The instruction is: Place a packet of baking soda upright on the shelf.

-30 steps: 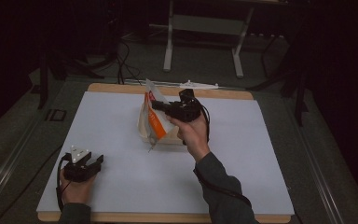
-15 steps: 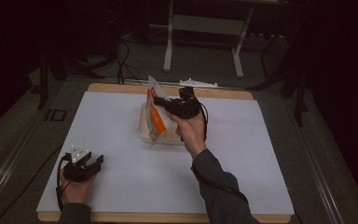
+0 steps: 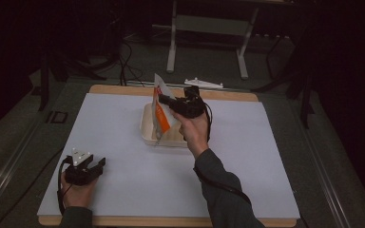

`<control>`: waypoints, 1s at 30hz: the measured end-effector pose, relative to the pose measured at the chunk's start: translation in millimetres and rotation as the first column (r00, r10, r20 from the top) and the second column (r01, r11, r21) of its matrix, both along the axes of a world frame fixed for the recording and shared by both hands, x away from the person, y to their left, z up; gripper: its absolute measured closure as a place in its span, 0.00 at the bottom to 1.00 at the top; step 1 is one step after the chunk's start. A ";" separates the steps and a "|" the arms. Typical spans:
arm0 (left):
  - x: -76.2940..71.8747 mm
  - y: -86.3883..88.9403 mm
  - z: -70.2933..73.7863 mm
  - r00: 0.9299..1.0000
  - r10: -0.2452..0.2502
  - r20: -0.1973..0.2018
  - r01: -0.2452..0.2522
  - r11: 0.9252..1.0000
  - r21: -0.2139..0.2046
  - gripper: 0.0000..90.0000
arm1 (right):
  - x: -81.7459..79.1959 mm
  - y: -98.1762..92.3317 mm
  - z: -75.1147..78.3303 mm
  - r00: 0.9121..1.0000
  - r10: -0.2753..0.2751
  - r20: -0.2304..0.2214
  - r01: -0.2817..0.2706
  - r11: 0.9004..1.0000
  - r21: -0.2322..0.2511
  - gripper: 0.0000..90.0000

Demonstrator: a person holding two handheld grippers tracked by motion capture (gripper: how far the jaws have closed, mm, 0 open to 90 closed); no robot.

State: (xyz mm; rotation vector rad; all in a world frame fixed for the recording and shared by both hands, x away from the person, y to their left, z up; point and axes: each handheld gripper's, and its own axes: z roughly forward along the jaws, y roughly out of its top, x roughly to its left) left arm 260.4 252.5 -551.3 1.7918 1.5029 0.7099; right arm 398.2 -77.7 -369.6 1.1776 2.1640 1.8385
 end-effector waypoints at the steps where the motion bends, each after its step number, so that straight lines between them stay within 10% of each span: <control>1: -0.1 0.0 0.1 1.000 0.000 0.000 0.000 1.000 0.000 0.55 | 0.9 0.5 0.0 1.000 -0.005 0.000 0.005 1.000 -0.001 1.00; 30: -0.1 0.3 0.0 1.000 -0.003 0.002 0.003 1.000 -0.006 0.55 | 12.6 14.8 -12.1 0.995 -0.098 0.003 0.098 0.995 -0.003 1.00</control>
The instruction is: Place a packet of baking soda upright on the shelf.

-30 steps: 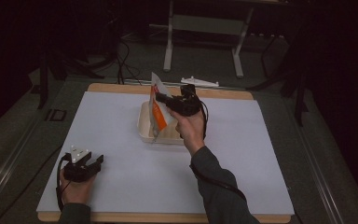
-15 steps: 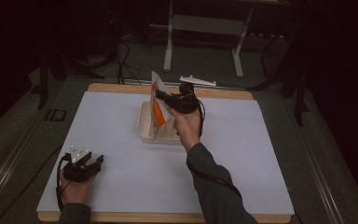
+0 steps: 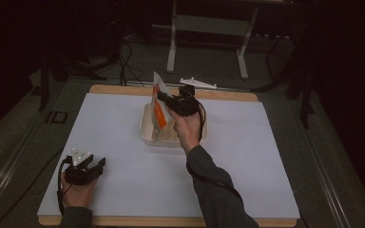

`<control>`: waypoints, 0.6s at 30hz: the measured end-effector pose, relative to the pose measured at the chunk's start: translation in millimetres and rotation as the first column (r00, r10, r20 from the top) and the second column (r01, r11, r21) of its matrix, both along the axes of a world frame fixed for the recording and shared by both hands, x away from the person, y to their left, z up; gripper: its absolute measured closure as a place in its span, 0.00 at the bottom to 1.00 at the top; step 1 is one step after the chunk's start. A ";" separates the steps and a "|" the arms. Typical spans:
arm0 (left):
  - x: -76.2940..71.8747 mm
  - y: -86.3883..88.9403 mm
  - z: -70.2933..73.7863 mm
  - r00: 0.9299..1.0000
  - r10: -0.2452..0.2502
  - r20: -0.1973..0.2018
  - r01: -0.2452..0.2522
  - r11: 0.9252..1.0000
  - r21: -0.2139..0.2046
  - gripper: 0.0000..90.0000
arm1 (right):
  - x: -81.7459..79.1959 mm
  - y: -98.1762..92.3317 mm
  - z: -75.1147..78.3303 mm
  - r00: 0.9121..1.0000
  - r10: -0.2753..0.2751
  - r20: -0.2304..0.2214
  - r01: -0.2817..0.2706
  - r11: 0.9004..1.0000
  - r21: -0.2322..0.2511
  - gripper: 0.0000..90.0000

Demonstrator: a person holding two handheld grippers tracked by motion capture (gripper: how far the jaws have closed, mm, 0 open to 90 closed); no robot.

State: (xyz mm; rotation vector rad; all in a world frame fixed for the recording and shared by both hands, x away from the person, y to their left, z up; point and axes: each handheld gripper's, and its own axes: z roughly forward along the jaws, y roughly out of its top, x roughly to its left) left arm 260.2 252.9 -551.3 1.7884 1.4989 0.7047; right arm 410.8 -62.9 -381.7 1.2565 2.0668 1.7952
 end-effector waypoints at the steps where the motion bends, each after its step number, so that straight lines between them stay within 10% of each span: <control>1: -0.1 -0.2 -0.1 1.000 0.002 0.001 -0.002 1.000 -0.001 0.55 | 0.1 -0.3 -0.3 1.000 -0.004 0.004 0.004 1.000 -0.007 1.00; 18: -0.6 0.3 0.3 1.000 0.000 0.000 0.000 1.000 -0.007 0.55 | 15.5 2.3 -6.0 0.997 -0.073 0.003 0.073 0.997 0.004 1.00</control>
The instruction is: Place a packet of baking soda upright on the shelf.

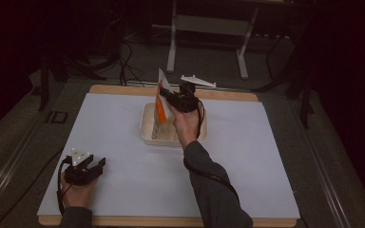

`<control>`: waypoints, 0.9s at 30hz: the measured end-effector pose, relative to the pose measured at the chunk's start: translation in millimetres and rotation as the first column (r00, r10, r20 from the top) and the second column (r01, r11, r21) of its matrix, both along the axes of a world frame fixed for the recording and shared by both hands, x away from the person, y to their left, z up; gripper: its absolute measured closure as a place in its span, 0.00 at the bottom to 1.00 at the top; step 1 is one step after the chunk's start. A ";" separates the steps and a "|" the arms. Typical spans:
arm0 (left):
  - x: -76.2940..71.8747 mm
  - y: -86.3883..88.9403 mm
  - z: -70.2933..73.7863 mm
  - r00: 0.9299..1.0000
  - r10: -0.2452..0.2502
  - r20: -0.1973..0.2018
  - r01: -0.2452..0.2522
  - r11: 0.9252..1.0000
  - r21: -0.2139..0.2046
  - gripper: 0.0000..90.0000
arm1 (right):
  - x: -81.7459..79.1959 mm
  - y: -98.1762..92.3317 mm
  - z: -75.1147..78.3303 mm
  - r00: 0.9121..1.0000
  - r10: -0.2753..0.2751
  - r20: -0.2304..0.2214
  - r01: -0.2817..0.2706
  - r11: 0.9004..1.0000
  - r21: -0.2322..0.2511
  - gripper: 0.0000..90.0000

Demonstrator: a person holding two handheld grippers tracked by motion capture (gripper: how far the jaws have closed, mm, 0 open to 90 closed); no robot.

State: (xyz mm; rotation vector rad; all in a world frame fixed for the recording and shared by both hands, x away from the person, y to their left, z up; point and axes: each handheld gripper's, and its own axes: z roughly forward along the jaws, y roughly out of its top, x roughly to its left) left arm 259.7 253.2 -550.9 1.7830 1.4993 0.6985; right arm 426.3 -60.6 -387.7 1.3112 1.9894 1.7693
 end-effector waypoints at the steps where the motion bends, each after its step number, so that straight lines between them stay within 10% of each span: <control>1: -0.2 0.1 0.2 1.000 -0.002 -0.001 0.002 1.000 0.002 0.55 | -0.4 2.6 -1.2 1.000 0.002 0.008 -0.002 1.000 -0.009 1.00; 7: -0.4 -0.1 0.2 1.000 -0.004 -0.002 0.004 1.000 0.000 0.55 | -4.5 15.1 -11.6 0.999 0.018 0.036 -0.015 0.997 -0.082 1.00; 27: -0.1 -0.5 -0.3 1.000 -0.004 -0.002 0.004 1.000 0.002 0.55 | -8.8 23.6 -28.5 1.000 -0.019 0.008 0.020 0.996 -0.092 0.99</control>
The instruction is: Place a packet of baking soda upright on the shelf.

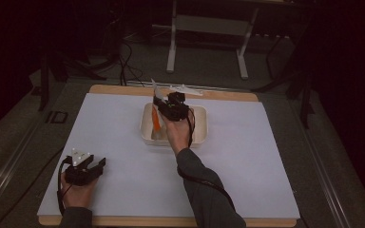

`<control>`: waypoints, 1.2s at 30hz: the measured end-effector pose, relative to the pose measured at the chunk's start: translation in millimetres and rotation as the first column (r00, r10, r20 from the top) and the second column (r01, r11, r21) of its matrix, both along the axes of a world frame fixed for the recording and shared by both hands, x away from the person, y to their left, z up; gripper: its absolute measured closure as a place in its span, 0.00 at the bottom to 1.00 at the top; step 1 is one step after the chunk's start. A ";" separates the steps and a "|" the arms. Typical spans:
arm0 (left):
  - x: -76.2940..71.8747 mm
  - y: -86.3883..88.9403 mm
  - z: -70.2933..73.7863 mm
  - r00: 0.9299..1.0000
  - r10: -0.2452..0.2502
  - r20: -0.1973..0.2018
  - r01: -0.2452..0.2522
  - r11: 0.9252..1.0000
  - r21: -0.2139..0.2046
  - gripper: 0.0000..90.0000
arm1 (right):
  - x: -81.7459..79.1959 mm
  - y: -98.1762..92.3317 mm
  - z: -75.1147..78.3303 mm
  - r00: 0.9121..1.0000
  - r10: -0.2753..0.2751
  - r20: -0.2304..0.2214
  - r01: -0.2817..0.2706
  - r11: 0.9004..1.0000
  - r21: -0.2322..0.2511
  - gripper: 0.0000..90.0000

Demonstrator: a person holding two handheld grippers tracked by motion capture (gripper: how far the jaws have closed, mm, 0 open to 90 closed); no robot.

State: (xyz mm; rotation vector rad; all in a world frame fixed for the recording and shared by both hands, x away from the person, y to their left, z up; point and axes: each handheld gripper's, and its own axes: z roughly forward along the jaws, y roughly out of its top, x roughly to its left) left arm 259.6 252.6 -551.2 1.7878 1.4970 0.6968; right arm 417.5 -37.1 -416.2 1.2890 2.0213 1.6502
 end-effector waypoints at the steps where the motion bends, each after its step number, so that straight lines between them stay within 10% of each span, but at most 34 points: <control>1: 0.0 -0.1 -0.1 1.000 0.000 0.001 0.000 1.000 0.000 0.55 | 0.0 0.6 -0.3 1.000 0.002 0.000 -0.002 1.000 -0.006 0.99; 23: -0.1 0.2 0.2 1.000 0.001 -0.002 -0.001 1.000 -0.004 0.55 | 2.4 7.8 -8.4 1.000 -0.027 0.004 0.027 0.998 -0.061 0.98; 36: -0.2 0.1 0.2 1.000 0.003 -0.003 -0.003 1.000 -0.005 0.55 | 6.8 -0.5 -15.8 0.997 -0.073 -0.024 0.072 0.997 -0.018 0.67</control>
